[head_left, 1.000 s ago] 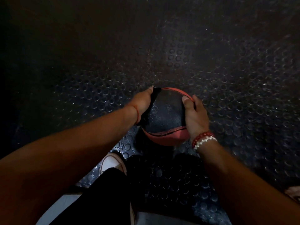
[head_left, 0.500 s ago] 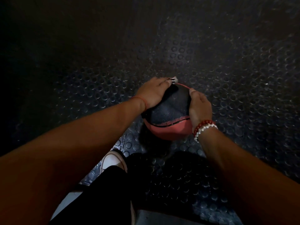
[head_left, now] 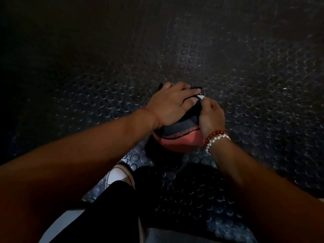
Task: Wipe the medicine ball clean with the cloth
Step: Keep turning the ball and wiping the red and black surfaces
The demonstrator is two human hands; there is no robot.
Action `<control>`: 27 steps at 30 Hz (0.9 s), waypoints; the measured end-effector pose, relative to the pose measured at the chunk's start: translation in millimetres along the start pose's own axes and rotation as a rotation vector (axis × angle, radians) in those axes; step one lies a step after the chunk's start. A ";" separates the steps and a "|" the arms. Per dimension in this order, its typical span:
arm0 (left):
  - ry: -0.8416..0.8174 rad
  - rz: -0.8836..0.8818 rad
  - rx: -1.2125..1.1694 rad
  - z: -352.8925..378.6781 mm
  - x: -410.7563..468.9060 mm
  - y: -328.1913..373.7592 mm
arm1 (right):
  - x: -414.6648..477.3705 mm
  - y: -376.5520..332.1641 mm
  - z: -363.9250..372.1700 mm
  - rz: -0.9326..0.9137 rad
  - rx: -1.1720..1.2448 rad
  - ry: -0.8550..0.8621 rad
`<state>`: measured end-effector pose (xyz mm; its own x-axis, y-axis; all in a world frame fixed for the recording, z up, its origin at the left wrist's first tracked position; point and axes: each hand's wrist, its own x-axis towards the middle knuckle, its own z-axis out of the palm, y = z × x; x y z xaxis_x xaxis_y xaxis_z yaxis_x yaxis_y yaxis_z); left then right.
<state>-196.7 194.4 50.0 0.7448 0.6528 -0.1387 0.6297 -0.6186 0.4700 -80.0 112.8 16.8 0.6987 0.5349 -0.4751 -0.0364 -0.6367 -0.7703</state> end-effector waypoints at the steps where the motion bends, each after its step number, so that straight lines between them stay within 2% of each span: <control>1: -0.060 -0.052 -0.036 -0.8 10.8 -3.6 | 0.1 -0.5 0.5 0.009 -0.007 0.001; 4: -0.153 -0.319 -0.242 -2.9 30.3 -19.1 | 1.1 -2.8 1.7 0.024 -0.039 -0.001; 6: -0.123 -0.407 -0.296 3.1 22.5 -26.7 | 0.9 -2.4 1.4 0.017 -0.054 0.002; 8: -0.026 -0.479 -0.316 10.3 -1.8 -21.1 | 1.6 -0.4 0.9 0.008 -0.058 -0.001; 10: 0.113 -0.399 -0.268 13.5 -31.4 -2.4 | 3.9 -0.2 1.1 0.005 -0.056 -0.014; 12: 0.217 -0.196 -0.123 8.1 -48.2 15.1 | 6.3 -2.2 1.1 0.003 -0.064 -0.025; 14: 0.241 -0.028 -0.008 5.6 -43.4 17.2 | 6.6 -2.7 0.6 -0.008 -0.066 -0.033; 15: 0.187 -0.001 0.007 1.4 -36.6 16.1 | 5.5 -1.9 0.8 -0.016 -0.061 -0.037; 18: 0.000 -0.092 -0.063 -4.1 -7.5 3.2 | 2.5 2.3 2.6 -0.030 -0.043 -0.028; 22: -0.126 -0.352 -0.244 -8.1 24.4 -14.2 | 1.2 -0.3 5.0 0.006 -0.036 -0.014; 24: -0.122 -0.454 -0.320 -5.5 22.8 -20.6 | 1.6 -1.4 4.7 0.021 -0.032 -0.005; 27: 0.019 -0.491 -0.354 2.7 -5.4 -17.1 | 2.5 -0.4 3.1 0.026 -0.037 -0.011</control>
<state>-210.9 200.3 40.3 0.3790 0.8350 -0.3988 0.7847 -0.0616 0.6168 -80.4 116.1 14.6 0.6898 0.5236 -0.5000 -0.0282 -0.6707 -0.7412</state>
